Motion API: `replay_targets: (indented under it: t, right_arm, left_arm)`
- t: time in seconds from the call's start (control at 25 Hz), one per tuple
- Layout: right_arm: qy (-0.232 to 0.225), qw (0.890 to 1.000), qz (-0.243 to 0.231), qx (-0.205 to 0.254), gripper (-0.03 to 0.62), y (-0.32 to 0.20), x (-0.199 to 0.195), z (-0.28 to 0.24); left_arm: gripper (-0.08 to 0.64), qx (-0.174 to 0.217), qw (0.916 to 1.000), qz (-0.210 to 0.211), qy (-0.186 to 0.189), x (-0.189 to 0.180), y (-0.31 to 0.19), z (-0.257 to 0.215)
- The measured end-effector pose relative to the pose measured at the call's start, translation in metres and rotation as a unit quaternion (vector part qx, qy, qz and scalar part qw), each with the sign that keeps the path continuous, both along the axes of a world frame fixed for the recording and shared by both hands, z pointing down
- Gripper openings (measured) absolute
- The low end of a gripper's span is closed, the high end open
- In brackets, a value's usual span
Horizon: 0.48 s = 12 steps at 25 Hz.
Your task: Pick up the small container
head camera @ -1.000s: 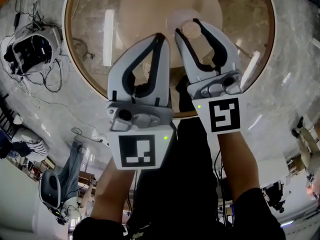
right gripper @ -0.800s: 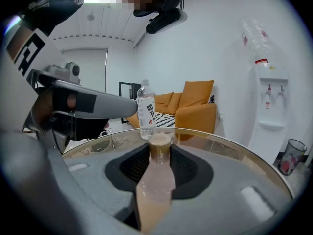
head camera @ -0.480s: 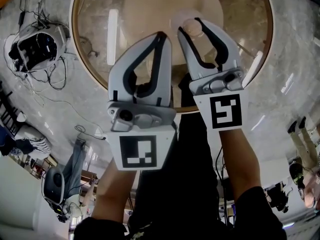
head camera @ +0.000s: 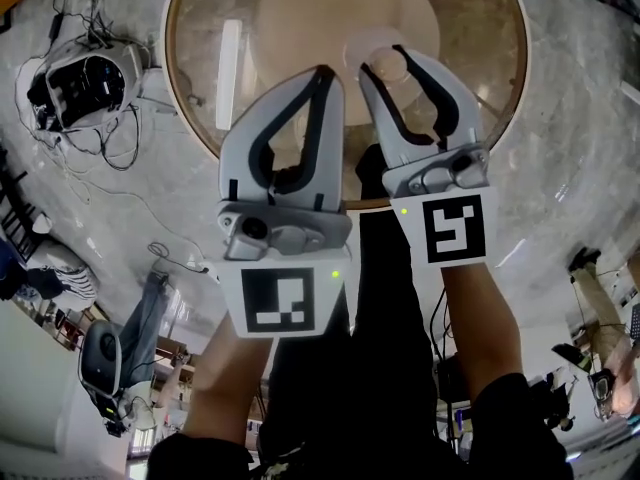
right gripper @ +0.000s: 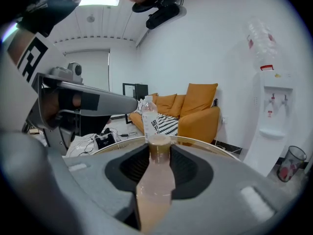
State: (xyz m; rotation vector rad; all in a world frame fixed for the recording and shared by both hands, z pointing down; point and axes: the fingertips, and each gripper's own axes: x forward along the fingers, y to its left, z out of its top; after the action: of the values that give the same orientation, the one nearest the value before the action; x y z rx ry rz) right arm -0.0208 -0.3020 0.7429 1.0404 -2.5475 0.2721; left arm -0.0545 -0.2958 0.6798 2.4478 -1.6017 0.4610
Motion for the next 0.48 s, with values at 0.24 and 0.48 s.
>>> replay_targets:
  t: [0.24,0.48]
  right_arm:
    - [0.005,1.000,-0.009,0.007,0.127,-0.002,0.005,-0.037]
    - [0.012,1.000,-0.011,0.006,0.127,-0.006,0.021,-0.056]
  left_arm:
    - [0.006,0.008,0.9999,0.004,-0.006,0.006,-0.002,-0.029]
    - [0.006,0.012,0.9999,0.007,-0.003,0.018,-0.007,-0.044]
